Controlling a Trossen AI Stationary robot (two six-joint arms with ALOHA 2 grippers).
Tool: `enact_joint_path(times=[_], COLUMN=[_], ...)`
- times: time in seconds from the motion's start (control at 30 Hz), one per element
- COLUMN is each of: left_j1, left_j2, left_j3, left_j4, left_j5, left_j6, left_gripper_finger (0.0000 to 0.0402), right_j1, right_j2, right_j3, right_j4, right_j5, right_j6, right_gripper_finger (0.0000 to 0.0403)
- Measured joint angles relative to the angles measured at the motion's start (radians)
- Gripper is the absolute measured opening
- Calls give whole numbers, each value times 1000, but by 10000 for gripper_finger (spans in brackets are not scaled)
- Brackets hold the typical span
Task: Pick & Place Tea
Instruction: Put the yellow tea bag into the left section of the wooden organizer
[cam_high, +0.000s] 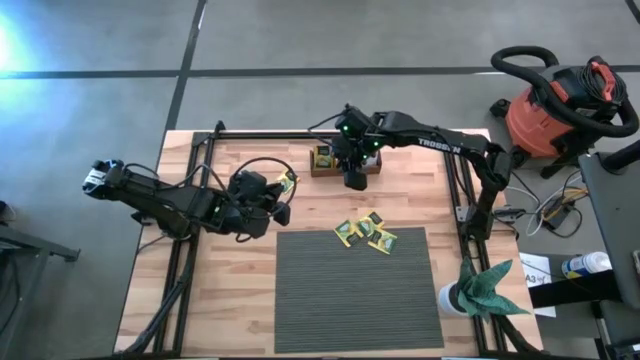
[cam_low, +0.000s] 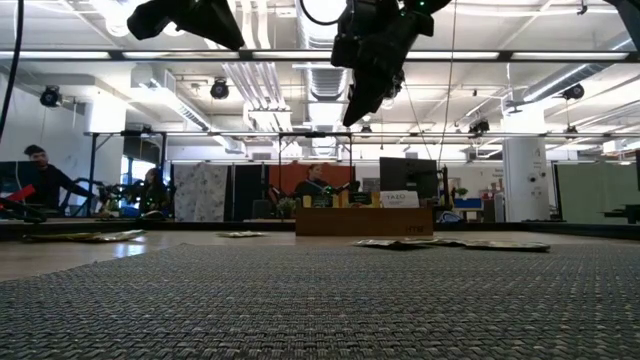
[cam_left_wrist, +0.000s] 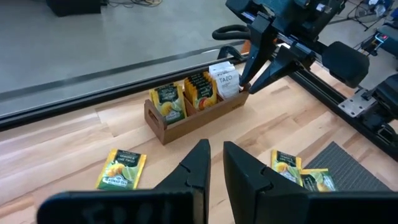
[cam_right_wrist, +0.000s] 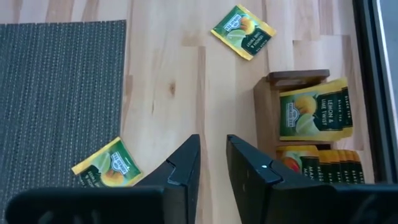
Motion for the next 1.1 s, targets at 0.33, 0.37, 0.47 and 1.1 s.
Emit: enact_joint_path(times=[0.33, 0.37, 0.47, 1.1], left_j1=[0, 0, 0, -7], left_j2=[0, 0, 0, 1], left_j3=[0, 0, 0, -6], left_j4=[0, 0, 0, -26], left_j5=[32, 35, 37, 154], left_j6=[-11, -12, -15, -62], left_gripper_finger=[39, 39, 39, 39], right_j1=[29, 31, 39, 66], right_j2=[0, 0, 0, -286], right_j3=[0, 0, 0, -494], right_j4=[-18, -20, -22, 177], right_j5=[0, 0, 1, -8], right_j6=[11, 11, 11, 133], right_gripper_finger=[70, 70, 70, 68])
